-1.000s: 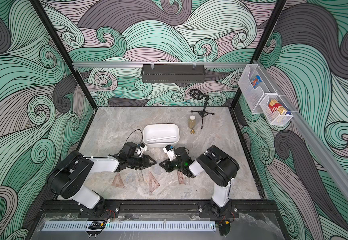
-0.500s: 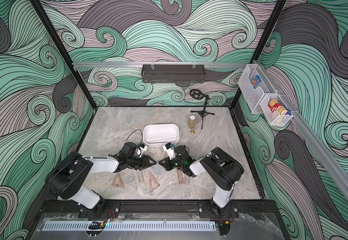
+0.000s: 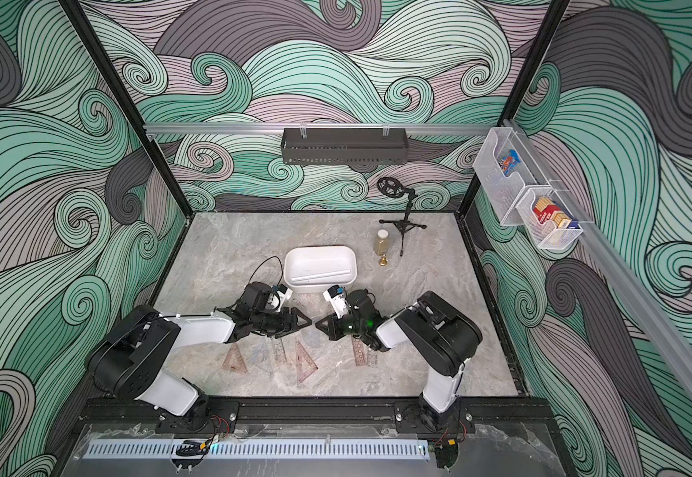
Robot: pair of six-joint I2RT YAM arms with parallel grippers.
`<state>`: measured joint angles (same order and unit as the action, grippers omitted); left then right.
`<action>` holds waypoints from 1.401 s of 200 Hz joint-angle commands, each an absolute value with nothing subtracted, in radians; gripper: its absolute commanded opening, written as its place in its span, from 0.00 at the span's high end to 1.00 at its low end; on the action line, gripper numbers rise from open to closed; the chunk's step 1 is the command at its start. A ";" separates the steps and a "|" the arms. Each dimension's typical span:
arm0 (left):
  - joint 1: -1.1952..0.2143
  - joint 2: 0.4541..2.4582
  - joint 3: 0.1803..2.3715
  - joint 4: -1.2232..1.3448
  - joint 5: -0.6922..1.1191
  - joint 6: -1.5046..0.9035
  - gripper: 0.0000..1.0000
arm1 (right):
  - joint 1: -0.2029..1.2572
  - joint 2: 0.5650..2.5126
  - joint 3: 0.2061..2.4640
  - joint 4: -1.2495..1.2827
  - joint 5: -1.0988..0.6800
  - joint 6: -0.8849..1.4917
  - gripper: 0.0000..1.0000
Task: Put the scattered rulers into the storage box
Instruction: Pick up the ruler from the center of the board.
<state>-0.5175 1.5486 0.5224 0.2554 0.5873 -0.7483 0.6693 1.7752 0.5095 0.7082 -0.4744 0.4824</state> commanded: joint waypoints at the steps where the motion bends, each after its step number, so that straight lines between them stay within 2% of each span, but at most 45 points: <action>1: -0.512 1.565 0.518 0.154 0.527 -0.732 0.29 | 0.677 1.797 0.527 0.712 -0.489 0.483 0.91; 131: -0.512 1.585 0.493 0.175 0.533 -0.739 0.38 | 0.678 1.831 0.504 0.724 -0.488 0.477 0.93; 280: -0.532 1.633 0.481 0.238 0.574 -0.759 0.43 | 0.676 1.871 0.460 0.769 -0.486 0.481 0.94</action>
